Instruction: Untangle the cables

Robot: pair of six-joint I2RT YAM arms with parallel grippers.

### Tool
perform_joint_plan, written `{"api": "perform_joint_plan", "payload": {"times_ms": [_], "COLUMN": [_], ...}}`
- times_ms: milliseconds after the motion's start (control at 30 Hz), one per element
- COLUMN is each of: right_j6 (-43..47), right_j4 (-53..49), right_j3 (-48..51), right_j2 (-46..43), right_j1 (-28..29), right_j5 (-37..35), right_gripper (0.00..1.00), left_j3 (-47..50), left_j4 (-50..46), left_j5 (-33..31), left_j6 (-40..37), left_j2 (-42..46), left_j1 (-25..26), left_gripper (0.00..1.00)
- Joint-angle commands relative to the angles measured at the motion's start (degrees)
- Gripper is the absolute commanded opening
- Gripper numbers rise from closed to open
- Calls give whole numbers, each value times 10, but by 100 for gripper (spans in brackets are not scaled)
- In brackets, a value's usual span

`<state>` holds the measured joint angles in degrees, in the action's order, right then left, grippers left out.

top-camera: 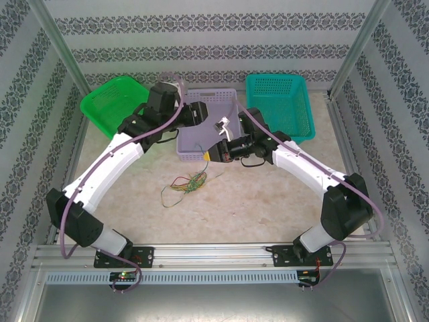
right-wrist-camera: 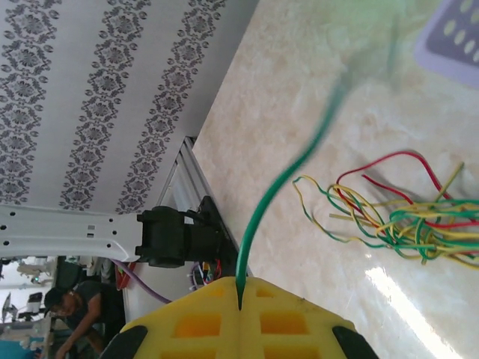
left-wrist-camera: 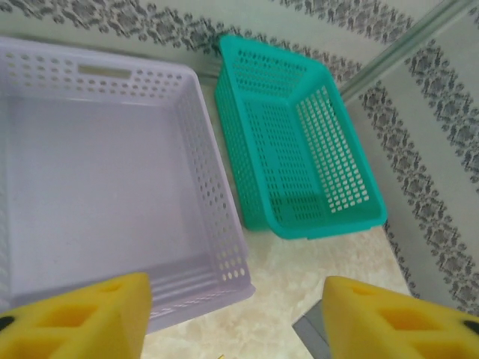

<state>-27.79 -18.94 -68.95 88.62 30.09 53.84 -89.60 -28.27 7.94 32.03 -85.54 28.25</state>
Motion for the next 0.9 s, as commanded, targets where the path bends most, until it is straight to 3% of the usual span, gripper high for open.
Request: {"api": "perform_joint_plan", "payload": {"times_ms": [0,133,233,300,400,867], "right_j6": [-10,-1,14,30,48,45], "right_j4": [-25,-25,-34,-42,-50,-27], "right_j3": [-21,-25,-34,-42,-53,-59], "right_j2": [-2,-4,-5,-6,-7,-18], "right_j1": [-18,-26,-23,-19,-11,-2], "right_j5": [-10,-44,-68,-86,-104,-117], "right_gripper": [0,0,0,0,0,0], "left_j3": [-46,-68,-63,-40,-5,4], "left_j4": [-76,-162,-203,-196,-138,-125], "left_j5": [-59,-49,0,44,68,110], "left_j6": [20,103,201,273,339,394], "left_j2": [29,34,25,18,14,-48], "left_j1": [-3,-4,-4,1,17,51], "left_gripper": [68,69,60,52,52,39]}}
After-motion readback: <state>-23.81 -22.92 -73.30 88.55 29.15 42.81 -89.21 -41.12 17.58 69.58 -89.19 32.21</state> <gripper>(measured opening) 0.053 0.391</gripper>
